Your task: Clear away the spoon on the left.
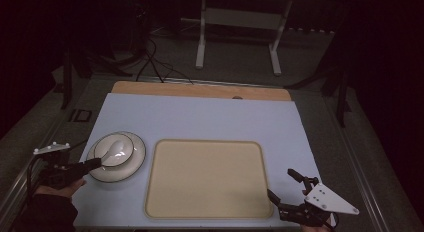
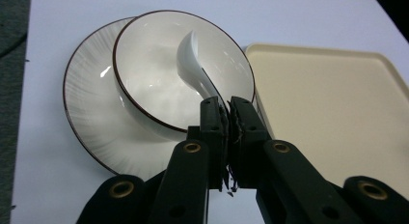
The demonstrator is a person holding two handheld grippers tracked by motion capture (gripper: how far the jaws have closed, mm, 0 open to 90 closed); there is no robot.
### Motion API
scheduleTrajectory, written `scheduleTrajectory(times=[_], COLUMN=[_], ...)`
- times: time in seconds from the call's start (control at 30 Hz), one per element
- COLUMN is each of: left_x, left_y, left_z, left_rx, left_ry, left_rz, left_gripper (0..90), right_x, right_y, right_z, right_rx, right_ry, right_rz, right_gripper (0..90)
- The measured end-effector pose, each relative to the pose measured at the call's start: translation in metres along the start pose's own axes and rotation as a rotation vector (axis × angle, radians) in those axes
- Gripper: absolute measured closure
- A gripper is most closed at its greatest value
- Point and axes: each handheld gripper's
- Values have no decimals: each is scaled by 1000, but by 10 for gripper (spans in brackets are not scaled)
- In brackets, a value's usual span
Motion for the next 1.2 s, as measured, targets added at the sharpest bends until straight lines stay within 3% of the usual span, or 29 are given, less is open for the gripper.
scheduleTrajectory(times=[0.47,1.2], left_x=[-21,-45], left_y=[23,60], left_z=[19,28], left_rx=[-27,9], left_ry=[58,121], left_rz=[-62,-103], left_gripper=[860,861], right_x=[0,-1], right_y=[0,0], right_z=[-1,-2], right_rx=[-1,-20], right_ry=[1,23], right_rz=[2,-4], right_gripper=[136,131])
Point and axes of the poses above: each handheld gripper's, and its own axes: z roughly backward along the jaws, x roughly out of its underside, y roughly to its right, and after that the axes turned 12 degrees about -z, right-handed
